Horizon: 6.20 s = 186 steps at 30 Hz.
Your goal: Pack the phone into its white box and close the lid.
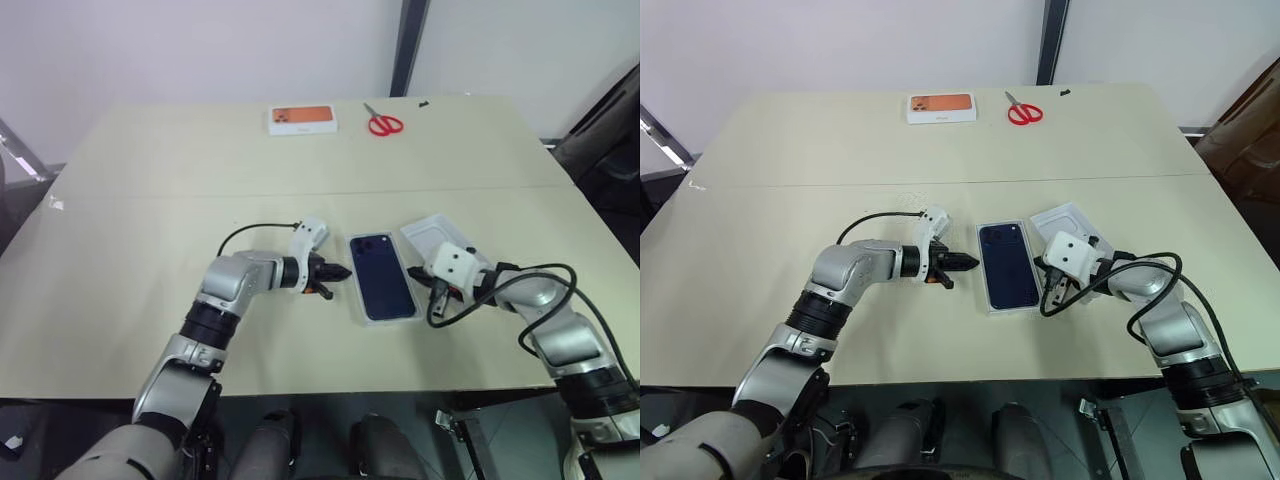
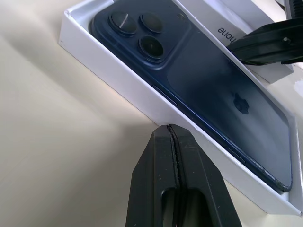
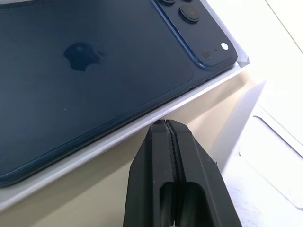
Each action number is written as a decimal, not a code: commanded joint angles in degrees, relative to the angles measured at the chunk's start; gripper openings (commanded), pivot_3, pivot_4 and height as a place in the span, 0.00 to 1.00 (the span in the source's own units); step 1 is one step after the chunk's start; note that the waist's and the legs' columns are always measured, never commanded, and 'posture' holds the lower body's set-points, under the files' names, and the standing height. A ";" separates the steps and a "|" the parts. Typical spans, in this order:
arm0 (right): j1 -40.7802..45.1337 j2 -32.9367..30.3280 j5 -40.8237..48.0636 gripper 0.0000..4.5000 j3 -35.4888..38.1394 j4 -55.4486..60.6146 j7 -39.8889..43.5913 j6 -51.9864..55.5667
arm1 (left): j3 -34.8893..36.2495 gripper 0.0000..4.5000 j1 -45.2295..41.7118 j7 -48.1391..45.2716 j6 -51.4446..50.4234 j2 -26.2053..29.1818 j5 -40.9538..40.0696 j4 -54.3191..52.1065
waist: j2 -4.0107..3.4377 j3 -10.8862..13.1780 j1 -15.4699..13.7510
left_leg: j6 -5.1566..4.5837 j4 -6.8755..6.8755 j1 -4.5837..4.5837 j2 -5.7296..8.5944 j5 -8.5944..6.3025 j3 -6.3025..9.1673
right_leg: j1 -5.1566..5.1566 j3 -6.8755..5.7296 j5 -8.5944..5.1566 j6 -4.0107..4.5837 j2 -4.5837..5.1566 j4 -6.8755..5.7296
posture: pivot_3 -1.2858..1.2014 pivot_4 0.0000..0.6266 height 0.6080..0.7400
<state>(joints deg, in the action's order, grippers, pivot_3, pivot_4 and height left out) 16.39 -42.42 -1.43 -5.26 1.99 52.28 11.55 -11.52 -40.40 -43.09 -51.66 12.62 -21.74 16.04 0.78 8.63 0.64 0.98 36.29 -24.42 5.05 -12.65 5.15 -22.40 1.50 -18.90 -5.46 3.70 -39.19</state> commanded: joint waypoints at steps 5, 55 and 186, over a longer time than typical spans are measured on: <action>0.69 -1.27 -0.05 0.00 0.51 0.76 0.71 -1.60 | 0.47 0.00 -0.78 -0.92 1.97 0.06 0.31 -0.25 | 0.00 0.00 -0.09 | 0.00 0.01 0.00 0.00 0.00 0.00 | 0.01 0.00 0.00 0.00 0.00 0.00 | 0.52 0.24 0.95; 12.72 1.89 6.97 0.42 8.47 -8.76 -5.86 9.60 | 12.30 0.42 6.34 -11.62 16.75 12.95 -4.97 -10.47 | 0.00 0.01 0.09 | 0.00 -0.03 0.00 -0.03 0.00 -0.01 | -0.03 0.00 0.00 0.00 0.00 0.00 | 0.52 0.24 0.95; -1.58 17.89 114.43 0.00 10.04 9.85 -68.10 50.59 | 11.58 0.18 26.73 -14.35 33.17 14.47 -9.10 -24.98 | -0.13 0.05 0.25 | -0.60 -0.10 0.01 -0.07 -0.32 -0.07 | 0.06 0.04 0.00 0.01 0.03 0.13 | 0.52 0.24 0.95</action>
<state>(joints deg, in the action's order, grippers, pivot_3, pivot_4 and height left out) 14.14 -23.71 111.51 4.96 11.59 -15.55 63.74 0.71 -13.71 -57.81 -19.67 27.70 -31.57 -6.98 0.65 8.68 0.90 0.38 36.19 -24.41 4.97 -12.98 5.08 -22.33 1.53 -18.90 -5.45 3.73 -39.05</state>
